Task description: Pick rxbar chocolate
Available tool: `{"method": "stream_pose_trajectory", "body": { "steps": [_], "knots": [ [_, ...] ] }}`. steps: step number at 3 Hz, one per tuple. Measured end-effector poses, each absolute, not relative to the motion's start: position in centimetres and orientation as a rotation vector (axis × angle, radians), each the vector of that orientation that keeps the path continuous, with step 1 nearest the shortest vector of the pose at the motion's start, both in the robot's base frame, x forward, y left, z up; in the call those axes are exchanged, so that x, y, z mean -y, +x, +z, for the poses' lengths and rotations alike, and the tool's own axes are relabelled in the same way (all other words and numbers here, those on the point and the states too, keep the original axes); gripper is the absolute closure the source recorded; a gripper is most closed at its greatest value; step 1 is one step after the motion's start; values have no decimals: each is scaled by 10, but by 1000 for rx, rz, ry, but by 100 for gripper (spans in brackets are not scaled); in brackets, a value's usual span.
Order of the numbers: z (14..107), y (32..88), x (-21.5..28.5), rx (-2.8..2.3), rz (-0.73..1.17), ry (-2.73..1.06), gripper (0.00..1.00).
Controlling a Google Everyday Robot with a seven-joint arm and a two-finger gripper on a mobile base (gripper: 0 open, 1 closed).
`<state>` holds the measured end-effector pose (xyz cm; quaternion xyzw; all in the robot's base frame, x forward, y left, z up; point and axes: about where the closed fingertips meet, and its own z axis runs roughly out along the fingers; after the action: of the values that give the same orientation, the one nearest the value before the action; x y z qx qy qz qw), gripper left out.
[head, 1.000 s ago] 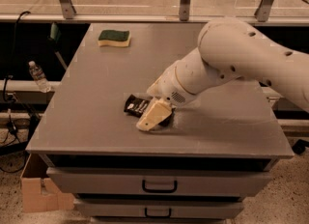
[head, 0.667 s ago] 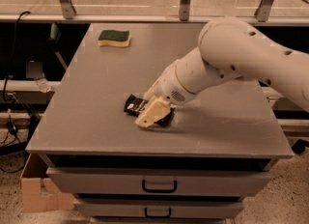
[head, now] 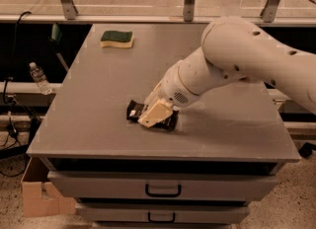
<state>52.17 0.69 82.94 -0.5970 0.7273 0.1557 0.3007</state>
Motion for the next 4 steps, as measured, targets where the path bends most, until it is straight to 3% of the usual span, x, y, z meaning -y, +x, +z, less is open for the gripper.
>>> {"method": "stream_pose_trajectory", "body": {
  "steps": [2,4],
  "knots": [
    [899,552,-79,-1582,648,-1568,100],
    [990,582,-70,-1217,720,-1384,100]
  ]
}}
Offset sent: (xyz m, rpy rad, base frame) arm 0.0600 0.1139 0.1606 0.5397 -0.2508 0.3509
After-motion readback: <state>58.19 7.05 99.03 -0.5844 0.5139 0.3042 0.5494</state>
